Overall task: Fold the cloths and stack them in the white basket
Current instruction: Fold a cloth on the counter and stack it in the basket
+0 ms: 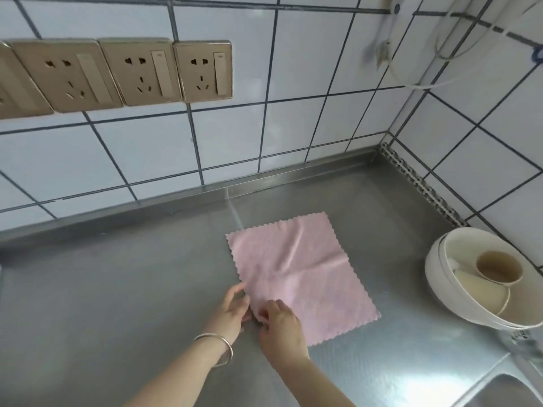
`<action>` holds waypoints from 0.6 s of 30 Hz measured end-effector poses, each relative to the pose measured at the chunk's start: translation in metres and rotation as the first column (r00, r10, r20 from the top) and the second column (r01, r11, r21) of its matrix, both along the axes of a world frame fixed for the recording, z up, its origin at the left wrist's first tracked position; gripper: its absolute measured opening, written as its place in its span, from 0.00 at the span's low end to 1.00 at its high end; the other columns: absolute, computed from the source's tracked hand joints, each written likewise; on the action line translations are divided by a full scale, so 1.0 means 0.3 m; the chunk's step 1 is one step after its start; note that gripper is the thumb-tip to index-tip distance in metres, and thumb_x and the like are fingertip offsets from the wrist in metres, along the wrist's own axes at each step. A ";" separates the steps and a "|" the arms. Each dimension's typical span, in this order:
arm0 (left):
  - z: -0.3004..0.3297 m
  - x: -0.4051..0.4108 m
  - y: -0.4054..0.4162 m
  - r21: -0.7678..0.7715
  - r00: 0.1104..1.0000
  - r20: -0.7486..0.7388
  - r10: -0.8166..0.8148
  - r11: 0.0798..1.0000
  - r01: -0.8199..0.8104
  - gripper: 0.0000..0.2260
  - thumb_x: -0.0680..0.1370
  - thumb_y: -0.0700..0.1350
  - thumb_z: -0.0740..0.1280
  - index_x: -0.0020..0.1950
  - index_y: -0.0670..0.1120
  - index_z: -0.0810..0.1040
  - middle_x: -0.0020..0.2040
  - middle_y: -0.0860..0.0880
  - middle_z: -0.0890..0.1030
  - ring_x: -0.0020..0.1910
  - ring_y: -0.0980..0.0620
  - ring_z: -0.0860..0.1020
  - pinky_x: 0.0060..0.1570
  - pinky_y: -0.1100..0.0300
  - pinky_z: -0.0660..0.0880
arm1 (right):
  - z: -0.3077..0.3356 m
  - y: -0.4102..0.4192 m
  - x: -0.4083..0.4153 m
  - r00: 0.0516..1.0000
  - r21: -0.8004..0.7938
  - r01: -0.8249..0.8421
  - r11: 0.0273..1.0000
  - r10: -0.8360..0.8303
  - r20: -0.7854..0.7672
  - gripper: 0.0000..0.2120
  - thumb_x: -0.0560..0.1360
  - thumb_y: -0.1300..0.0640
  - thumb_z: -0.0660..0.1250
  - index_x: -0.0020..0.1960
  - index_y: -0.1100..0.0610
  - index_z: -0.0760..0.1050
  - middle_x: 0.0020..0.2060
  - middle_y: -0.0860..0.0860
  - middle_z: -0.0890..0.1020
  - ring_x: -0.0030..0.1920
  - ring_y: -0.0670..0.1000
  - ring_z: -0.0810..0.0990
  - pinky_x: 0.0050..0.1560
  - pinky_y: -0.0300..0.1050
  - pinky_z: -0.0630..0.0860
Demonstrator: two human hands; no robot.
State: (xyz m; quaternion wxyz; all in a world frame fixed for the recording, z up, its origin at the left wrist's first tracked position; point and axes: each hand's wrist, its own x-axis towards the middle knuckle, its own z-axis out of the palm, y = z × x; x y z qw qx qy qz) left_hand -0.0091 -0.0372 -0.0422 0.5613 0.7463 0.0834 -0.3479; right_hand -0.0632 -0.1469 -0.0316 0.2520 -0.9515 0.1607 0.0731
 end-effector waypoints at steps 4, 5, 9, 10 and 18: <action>0.019 -0.006 0.082 0.042 0.987 0.070 0.146 0.988 -0.149 0.17 0.78 0.36 0.59 0.58 0.59 0.72 0.38 0.49 0.77 0.33 0.48 0.74 0.40 0.57 0.75 | 0.039 0.185 -0.030 0.999 0.312 -0.026 0.950 0.018 0.027 0.18 0.68 0.58 0.55 0.53 0.58 0.76 0.44 0.50 0.75 0.42 0.48 0.72 0.40 0.34 0.66; 0.018 -0.009 0.122 0.073 0.981 0.098 0.170 0.981 -0.177 0.17 0.77 0.35 0.59 0.58 0.54 0.74 0.42 0.47 0.79 0.34 0.48 0.74 0.40 0.57 0.74 | 0.039 0.225 -0.036 0.999 0.366 -0.029 0.930 0.022 0.025 0.15 0.69 0.60 0.57 0.52 0.58 0.77 0.42 0.48 0.73 0.41 0.47 0.71 0.39 0.32 0.66; 0.018 -0.052 0.337 0.201 0.961 0.187 0.202 0.950 -0.238 0.19 0.74 0.32 0.58 0.57 0.49 0.78 0.53 0.46 0.79 0.43 0.47 0.75 0.47 0.57 0.73 | 0.028 0.382 -0.079 0.992 0.522 -0.057 0.851 0.109 -0.069 0.09 0.74 0.56 0.63 0.51 0.55 0.78 0.38 0.43 0.75 0.38 0.41 0.73 0.40 0.27 0.68; 0.022 -0.067 0.402 0.234 0.957 0.223 0.188 0.942 -0.240 0.18 0.73 0.33 0.58 0.56 0.50 0.78 0.54 0.48 0.78 0.47 0.47 0.74 0.49 0.57 0.72 | 0.025 0.422 -0.092 0.984 0.558 -0.072 0.827 0.151 -0.097 0.08 0.74 0.53 0.64 0.51 0.53 0.79 0.37 0.41 0.75 0.36 0.40 0.74 0.40 0.26 0.68; -0.032 -0.213 0.872 0.554 0.946 0.276 0.171 0.776 -0.301 0.18 0.72 0.34 0.64 0.59 0.48 0.79 0.56 0.42 0.73 0.49 0.41 0.77 0.52 0.55 0.74 | -0.051 0.530 -0.081 0.976 0.374 0.037 0.927 0.047 -0.215 0.10 0.75 0.55 0.62 0.54 0.52 0.78 0.43 0.44 0.79 0.45 0.47 0.77 0.48 0.38 0.75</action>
